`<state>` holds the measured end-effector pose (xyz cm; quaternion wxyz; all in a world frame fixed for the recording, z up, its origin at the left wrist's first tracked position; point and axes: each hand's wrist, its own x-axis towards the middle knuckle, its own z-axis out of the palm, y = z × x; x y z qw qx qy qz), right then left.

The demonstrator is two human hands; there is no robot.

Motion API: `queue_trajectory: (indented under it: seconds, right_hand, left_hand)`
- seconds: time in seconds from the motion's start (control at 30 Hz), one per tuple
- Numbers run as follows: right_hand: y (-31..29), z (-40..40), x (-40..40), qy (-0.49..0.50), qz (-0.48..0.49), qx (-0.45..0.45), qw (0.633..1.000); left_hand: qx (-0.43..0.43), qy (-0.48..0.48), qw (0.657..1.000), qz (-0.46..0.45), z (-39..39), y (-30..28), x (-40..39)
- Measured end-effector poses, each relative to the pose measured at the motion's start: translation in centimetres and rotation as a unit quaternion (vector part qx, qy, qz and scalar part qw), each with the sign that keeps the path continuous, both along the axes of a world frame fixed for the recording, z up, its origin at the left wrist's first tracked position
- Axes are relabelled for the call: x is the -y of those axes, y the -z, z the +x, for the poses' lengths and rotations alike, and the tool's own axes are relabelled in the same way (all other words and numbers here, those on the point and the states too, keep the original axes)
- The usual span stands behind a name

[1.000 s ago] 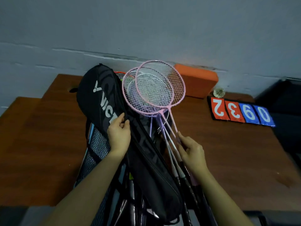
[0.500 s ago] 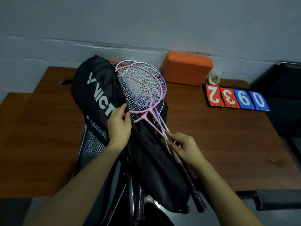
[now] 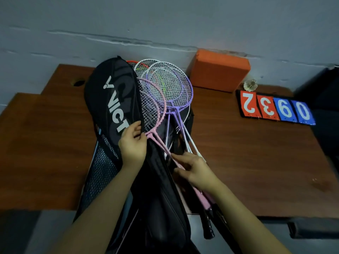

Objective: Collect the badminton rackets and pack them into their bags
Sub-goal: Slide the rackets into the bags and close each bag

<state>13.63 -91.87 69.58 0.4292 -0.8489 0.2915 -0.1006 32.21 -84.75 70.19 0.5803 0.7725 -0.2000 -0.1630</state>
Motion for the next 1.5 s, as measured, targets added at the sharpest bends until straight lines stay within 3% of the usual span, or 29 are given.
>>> queue_trajectory:
  seconds: [0.2, 0.57, 0.7, 0.83, 1.03, 1.2, 1.4, 1.5]
  right_hand:
    - [0.8, 2.5, -1.3, -0.018, 0.004, 0.016, 1.000]
    - [0.6, 9.5, -0.9, -0.019, -0.161, 0.012, 0.987]
    - [1.9, 12.1, -0.6, -0.038, -0.226, -0.034, 0.973]
    - [3.8, 12.8, -1.3, -0.028, -0.178, -0.042, 0.983]
    - [4.8, 12.6, -2.2, -0.039, -0.196, -0.086, 0.976]
    - [4.5, 9.9, -2.2, 0.021, -0.148, -0.054, 0.987]
    - [4.1, 3.3, -3.8, 0.036, -0.084, 0.012, 0.996]
    - [3.6, 0.5, -5.0, 0.029, -0.049, 0.030, 0.998]
  left_hand:
    - [0.034, 0.023, 0.998, -0.048, 0.2, -1.4, -2.2]
    - [0.049, 0.008, 0.998, -0.040, 2.1, -3.7, -4.5]
    - [0.068, 0.016, 0.996, -0.051, 4.5, -3.8, -4.8]
    - [0.073, 0.019, 0.996, -0.041, 5.4, -3.0, -5.1]
    - [0.037, 0.024, 0.999, 0.007, 5.6, -1.1, -5.6]
    - [0.128, 0.084, 0.988, -0.006, 5.3, 1.0, -5.3]
    - [0.164, 0.200, 0.956, 0.138, 0.7, 3.1, -7.6]
    - [0.180, 0.210, 0.943, 0.187, -2.7, 3.6, -10.1]
